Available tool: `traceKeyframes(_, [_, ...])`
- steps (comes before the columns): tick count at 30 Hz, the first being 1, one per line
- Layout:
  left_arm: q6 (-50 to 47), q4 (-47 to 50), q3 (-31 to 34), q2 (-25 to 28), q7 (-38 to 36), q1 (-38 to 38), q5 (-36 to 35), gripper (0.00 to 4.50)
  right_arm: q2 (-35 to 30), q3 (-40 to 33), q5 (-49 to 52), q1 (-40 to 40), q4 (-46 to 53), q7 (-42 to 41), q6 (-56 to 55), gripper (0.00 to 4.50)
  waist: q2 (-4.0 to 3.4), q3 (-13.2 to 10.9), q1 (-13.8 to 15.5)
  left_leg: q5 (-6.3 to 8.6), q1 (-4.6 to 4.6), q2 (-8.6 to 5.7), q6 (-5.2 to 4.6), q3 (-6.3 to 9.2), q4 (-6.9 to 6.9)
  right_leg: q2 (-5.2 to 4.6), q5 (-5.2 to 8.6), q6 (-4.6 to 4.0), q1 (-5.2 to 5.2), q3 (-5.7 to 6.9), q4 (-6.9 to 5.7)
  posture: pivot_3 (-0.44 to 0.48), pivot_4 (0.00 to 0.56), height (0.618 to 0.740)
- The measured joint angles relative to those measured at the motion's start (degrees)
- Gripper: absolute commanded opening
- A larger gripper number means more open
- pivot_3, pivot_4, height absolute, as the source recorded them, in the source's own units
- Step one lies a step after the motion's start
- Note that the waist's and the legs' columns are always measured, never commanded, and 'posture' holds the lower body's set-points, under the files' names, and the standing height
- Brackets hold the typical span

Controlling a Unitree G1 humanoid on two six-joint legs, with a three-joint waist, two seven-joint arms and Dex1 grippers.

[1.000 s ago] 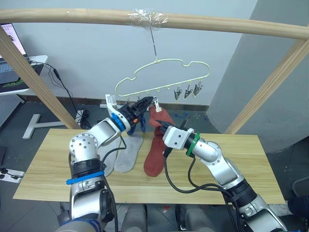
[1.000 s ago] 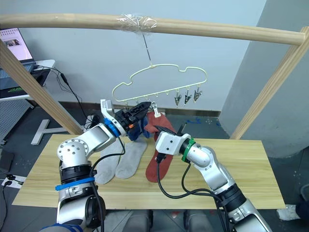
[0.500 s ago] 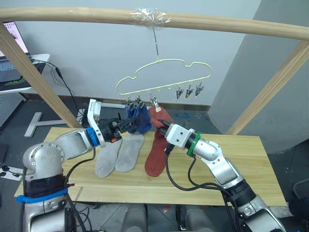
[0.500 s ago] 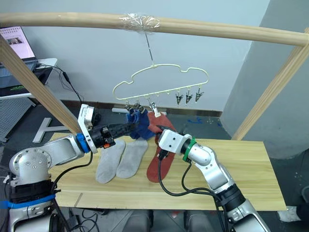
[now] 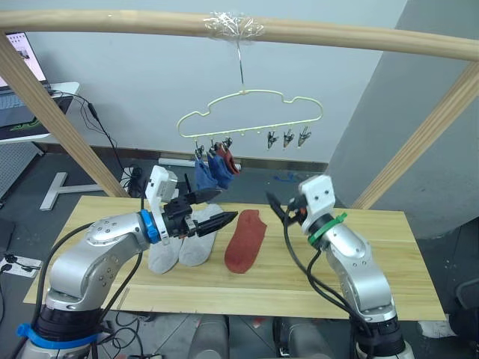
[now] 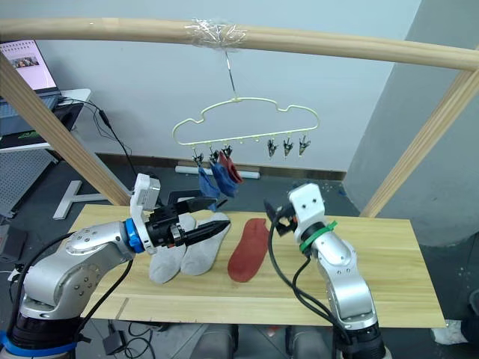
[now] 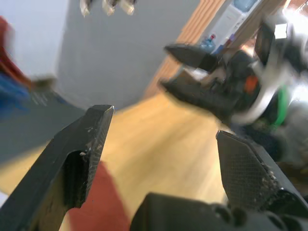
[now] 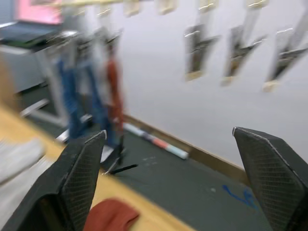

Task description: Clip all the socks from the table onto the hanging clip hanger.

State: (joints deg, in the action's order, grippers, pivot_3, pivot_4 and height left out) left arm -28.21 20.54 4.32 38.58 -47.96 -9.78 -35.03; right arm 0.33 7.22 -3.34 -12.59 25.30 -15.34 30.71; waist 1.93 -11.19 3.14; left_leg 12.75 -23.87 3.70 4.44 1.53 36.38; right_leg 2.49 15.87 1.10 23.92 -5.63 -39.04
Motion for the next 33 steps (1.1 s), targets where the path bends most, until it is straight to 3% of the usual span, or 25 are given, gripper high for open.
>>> traceKeyframes(3, [2.6,-1.8,0.0,-1.6,-0.2,-0.5,1.5,3.95,2.3,0.0,0.0,-3.0,0.5,2.9,2.7,3.27,0.0,0.0,-0.1,0.0,-0.12,-0.01,0.0,-0.04,-0.1,0.0,0.02,-0.02,0.14,-0.01,0.0,0.203,0.159,0.74])
traceKeyframes(17, [6.1,-5.7,-1.8,-5.5,-0.9,-6.0,4.8,3.95,4.5,0.7,0.3,-11.6,-9.1,8.2,1.4,3.27,0.01,0.0,-0.3,0.0,-0.11,0.01,-0.01,-0.01,-0.29,0.08,0.01,-0.13,0.19,0.02,-0.03,0.211,0.169,0.74])
traceKeyframes(22, [6.1,-5.6,-1.7,-5.5,-0.4,-6.0,4.8,3.95,5.5,0.4,1.3,-13.0,-12.3,8.8,0.2,1.99,0.01,0.0,-0.3,0.0,-0.12,0.02,-0.01,0.0,-0.3,0.09,0.01,-0.15,0.18,0.02,-0.04,0.224,0.172,0.74])
traceKeyframes(33, [6.0,-5.1,-1.6,-5.5,0.1,-5.8,4.8,3.95,5.8,-1.5,2.6,-15.9,-16.2,9.8,-0.2,1.99,0.0,0.0,-0.2,0.0,-0.1,0.02,-0.01,0.01,-0.29,0.09,0.0,-0.15,0.18,0.03,-0.06,0.23,0.174,0.74])
